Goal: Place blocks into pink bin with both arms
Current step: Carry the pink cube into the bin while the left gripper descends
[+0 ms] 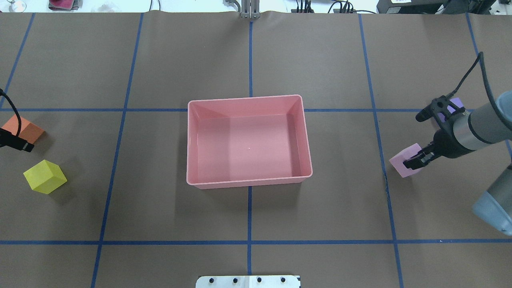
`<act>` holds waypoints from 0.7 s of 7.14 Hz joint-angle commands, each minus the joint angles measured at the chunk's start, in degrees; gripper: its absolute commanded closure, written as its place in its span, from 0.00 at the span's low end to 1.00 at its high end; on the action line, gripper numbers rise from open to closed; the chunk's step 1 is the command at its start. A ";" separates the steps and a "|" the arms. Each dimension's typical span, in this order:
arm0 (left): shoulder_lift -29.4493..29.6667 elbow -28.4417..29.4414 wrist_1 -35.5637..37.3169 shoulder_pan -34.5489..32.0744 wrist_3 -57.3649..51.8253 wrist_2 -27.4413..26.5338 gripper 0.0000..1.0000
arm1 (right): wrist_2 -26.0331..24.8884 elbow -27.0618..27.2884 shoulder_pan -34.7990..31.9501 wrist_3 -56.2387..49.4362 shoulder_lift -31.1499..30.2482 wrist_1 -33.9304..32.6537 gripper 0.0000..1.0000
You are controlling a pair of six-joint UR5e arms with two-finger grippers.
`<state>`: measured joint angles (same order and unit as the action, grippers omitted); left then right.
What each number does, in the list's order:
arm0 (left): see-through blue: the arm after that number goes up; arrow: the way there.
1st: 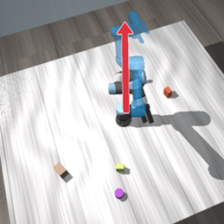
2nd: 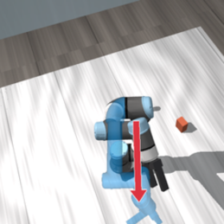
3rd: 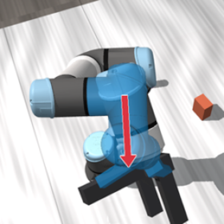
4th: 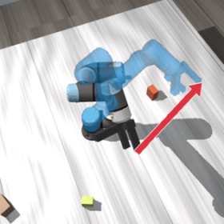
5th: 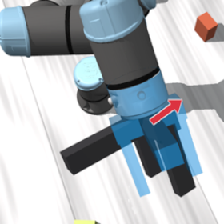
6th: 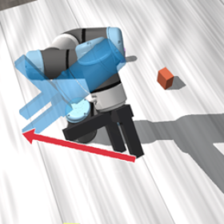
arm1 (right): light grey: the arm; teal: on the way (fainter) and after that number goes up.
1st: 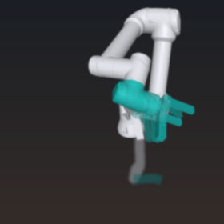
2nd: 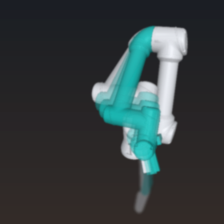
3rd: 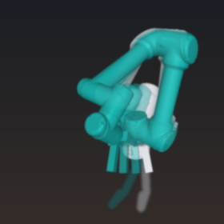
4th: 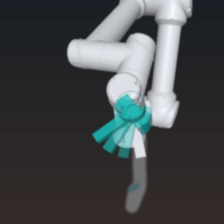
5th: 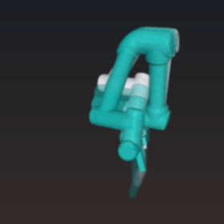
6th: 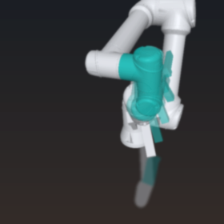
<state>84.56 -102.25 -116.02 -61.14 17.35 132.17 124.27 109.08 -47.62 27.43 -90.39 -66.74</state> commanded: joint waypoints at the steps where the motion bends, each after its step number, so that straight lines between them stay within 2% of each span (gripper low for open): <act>1: -0.63 0.03 -3.42 2.95 -11.14 -0.33 0.01 | -0.26 0.16 0.24 21.28 16.47 -12.88 1.00; 2: -0.63 0.03 -3.42 3.65 -12.85 -0.33 0.01 | -0.61 0.17 1.20 25.96 25.18 -23.07 1.00; 3: -0.63 0.20 -3.33 4.10 -16.09 -0.42 0.01 | -1.31 -0.01 3.65 32.97 30.48 -26.74 1.00; 5: -1.24 0.29 -3.51 6.11 -17.96 -2.68 0.01 | -9.53 -2.45 12.33 48.69 37.17 -26.69 1.00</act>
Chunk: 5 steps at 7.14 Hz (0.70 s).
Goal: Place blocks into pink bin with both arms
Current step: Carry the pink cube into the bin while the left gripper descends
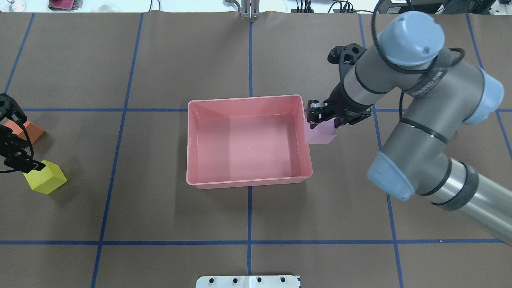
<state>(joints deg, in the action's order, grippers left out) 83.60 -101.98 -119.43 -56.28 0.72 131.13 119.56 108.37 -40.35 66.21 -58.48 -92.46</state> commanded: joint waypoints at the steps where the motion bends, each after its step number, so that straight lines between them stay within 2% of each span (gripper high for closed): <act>1: -0.36 0.11 -0.10 2.47 -1.43 -2.72 0.01 | -7.04 -3.94 7.63 13.13 7.74 -0.88 1.00; 3: -0.45 -0.07 -0.10 3.45 -1.34 -2.64 0.01 | -9.69 -5.80 10.11 13.16 7.94 -0.62 1.00; 5: -0.54 -0.07 -0.10 5.38 -1.34 -2.73 0.01 | -9.70 -7.20 11.25 13.07 7.94 0.25 1.00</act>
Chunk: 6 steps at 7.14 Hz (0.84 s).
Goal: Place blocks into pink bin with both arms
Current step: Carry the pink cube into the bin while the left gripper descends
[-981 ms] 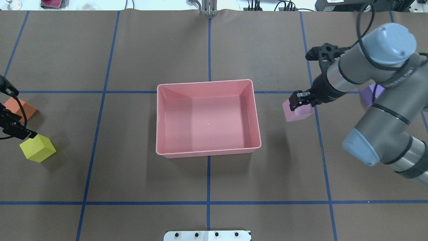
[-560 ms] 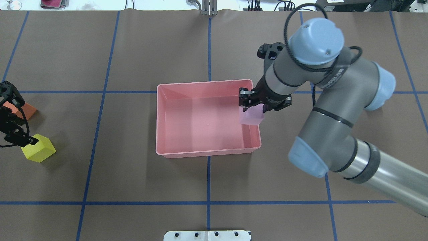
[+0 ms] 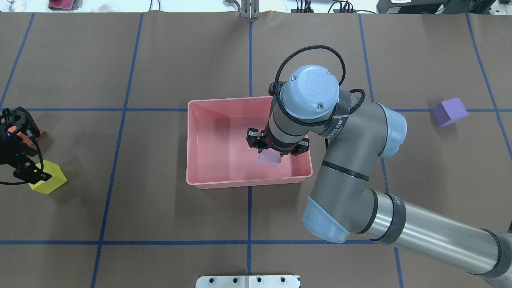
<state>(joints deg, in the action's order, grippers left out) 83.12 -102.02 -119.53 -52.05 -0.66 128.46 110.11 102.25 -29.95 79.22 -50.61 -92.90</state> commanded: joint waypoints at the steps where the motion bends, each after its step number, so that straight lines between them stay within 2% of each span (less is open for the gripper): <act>1: -1.02 0.07 0.00 1.94 0.22 -0.22 0.01 | -0.25 -2.65 1.21 0.06 -0.10 2.80 0.91; 2: -1.03 -0.02 0.00 2.65 0.22 -2.57 0.01 | -0.25 -3.63 1.47 0.06 -0.10 3.77 0.57; 3: -1.12 0.07 0.00 3.53 0.22 -3.29 0.01 | -0.43 -3.72 2.26 -0.03 -0.36 3.78 0.17; 4: -1.30 0.33 0.00 3.62 0.22 -3.39 0.01 | -0.51 -3.72 2.26 -0.64 -0.54 3.87 0.01; 6: -1.30 0.77 0.26 4.23 0.40 -3.39 0.01 | 0.88 -1.10 0.00 -0.82 -1.24 3.78 0.01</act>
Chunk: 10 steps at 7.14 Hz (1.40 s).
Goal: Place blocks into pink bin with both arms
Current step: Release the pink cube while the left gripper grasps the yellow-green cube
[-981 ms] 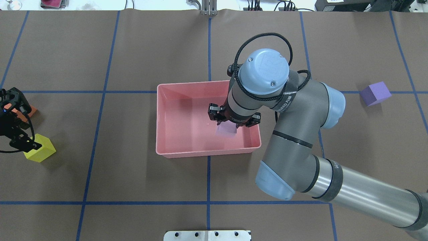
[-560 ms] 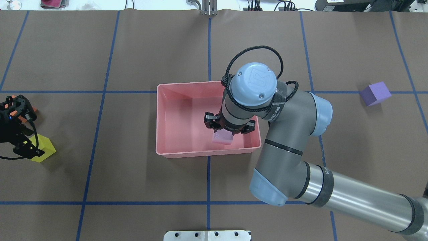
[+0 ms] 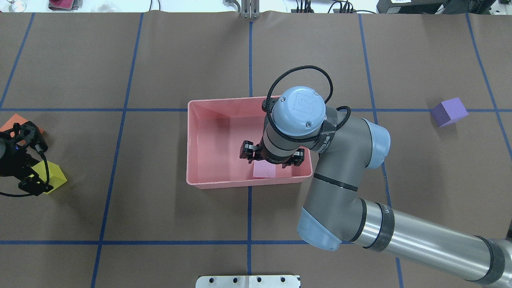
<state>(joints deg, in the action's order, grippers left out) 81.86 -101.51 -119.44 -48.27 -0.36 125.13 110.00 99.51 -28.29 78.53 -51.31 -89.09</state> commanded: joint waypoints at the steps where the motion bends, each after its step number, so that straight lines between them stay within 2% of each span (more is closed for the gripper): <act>1: 0.05 1.22 0.08 0.72 0.10 -0.06 0.01 | 5.53 4.26 -6.99 -1.09 -3.24 -0.03 0.01; 2: 0.14 1.31 0.08 0.81 0.01 -0.06 0.34 | 12.71 7.33 -14.01 -7.54 -8.31 -0.12 0.01; 3: 0.49 1.31 0.08 0.72 0.01 -0.06 0.76 | 16.70 8.75 -20.51 -14.91 -13.85 -0.12 0.01; 4: 0.92 0.27 0.08 0.64 0.27 0.63 0.95 | 18.48 8.51 -25.63 -24.73 -18.86 -0.21 0.01; 5: 1.71 -3.14 0.95 0.63 2.71 1.16 1.00 | 18.50 8.07 -31.16 -35.53 -24.74 0.05 0.02; 6: 4.85 -4.65 2.61 0.37 8.39 2.47 1.00 | 18.41 5.28 -34.43 -45.47 -26.80 -0.38 0.02; 7: 8.28 -6.66 5.41 0.11 16.02 3.18 1.00 | 18.06 1.25 -35.95 -49.40 -28.30 0.22 0.02; 8: 13.27 -10.43 11.97 0.02 24.62 3.19 1.00 | 17.80 -3.23 -38.05 -57.01 -28.23 0.49 0.02; 10: 24.43 -16.33 27.70 -0.42 30.13 3.01 1.00 | 17.71 -9.75 -39.21 -62.61 -27.88 2.76 0.02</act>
<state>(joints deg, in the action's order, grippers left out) 99.43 -114.30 -100.86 -48.44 25.39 128.19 127.89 93.67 -66.74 19.37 -79.15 -88.00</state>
